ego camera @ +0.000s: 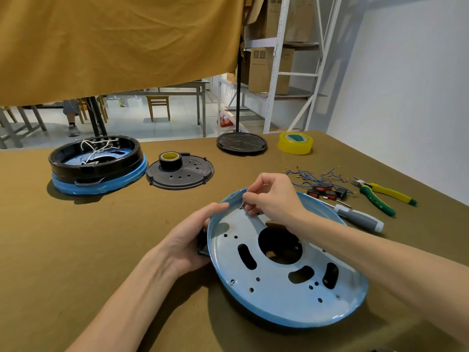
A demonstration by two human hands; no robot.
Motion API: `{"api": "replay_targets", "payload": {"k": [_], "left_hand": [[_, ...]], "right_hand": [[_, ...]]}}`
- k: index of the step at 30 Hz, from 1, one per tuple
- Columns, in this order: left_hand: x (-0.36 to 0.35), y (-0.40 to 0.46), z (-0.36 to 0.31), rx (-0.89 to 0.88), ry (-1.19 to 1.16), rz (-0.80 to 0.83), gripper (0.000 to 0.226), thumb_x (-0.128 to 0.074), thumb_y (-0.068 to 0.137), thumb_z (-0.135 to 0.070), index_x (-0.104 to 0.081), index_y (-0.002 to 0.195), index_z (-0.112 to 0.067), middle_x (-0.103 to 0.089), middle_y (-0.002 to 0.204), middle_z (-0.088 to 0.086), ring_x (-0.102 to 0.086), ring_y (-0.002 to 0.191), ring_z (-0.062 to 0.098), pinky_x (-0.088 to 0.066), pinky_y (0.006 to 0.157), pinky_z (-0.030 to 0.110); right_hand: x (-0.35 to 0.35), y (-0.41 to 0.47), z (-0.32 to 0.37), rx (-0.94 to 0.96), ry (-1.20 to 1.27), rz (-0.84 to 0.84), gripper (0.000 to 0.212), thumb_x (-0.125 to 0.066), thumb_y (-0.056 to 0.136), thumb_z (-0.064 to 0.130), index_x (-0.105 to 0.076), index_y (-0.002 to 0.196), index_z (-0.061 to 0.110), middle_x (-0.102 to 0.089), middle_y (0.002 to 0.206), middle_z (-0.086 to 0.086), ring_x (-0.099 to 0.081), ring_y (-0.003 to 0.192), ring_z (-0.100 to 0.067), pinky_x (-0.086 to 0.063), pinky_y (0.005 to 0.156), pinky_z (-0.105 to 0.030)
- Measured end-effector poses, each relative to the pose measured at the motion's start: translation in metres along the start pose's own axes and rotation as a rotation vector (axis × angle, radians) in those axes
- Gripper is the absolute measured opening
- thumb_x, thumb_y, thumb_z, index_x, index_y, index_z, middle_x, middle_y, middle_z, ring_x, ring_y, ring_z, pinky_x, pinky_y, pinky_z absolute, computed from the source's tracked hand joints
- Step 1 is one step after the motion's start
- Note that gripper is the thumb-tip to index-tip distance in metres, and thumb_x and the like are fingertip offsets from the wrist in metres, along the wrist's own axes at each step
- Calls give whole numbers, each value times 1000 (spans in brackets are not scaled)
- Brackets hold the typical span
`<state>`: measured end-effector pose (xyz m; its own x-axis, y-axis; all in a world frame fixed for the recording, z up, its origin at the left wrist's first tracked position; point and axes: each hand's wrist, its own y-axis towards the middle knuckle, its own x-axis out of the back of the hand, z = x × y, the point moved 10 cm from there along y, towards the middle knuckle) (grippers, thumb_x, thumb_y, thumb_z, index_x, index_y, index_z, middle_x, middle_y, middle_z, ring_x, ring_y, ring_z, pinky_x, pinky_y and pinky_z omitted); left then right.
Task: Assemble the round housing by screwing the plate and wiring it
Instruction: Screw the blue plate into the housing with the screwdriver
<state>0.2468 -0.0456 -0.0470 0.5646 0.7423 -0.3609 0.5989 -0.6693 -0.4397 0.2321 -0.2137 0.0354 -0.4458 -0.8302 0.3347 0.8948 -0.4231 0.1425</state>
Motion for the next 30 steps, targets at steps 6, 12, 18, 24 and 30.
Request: {"api": "replay_targets", "payload": {"k": [6,12,18,24,30], "left_hand": [[-7,1,-2,-6,-42,34,43,-79,78,-55,-84,95,-15,-75,114,16,-73,98,30,-54,103,46],[-8,-1,0,1,-40,26,46,-77,79,-55,-83,94,-12,-75,113,16,-71,97,31,-46,109,47],[-4,-1,0,14,-44,15,44,-82,73,-37,-77,103,-6,-65,114,20,-53,102,35,-42,97,44],[-6,1,3,25,-75,21,42,-82,74,-38,-73,101,-7,-58,114,20,-47,104,33,-39,95,43],[-9,2,2,30,-78,21,44,-80,75,-40,-71,104,-7,-63,112,19,-54,102,34,-44,96,43]], "right_hand": [[-6,-6,27,246,-213,20,20,-73,87,-3,-65,76,11,-73,65,-8,-73,56,-18,-61,55,-31],[-5,-3,27,213,-242,5,20,-74,88,-2,-64,75,11,-72,62,-6,-72,52,-16,-58,51,-25],[5,-4,2,7,-23,3,14,-76,85,-4,-66,79,2,-73,64,-15,-70,53,-23,-55,53,-30],[-3,-16,37,303,-314,-20,26,-75,85,-2,-63,71,17,-72,64,-5,-70,52,-11,-57,53,-27],[-24,-28,55,495,-509,69,13,-72,86,-2,-68,79,8,-70,75,-5,-66,69,-17,-55,66,-32]]}}
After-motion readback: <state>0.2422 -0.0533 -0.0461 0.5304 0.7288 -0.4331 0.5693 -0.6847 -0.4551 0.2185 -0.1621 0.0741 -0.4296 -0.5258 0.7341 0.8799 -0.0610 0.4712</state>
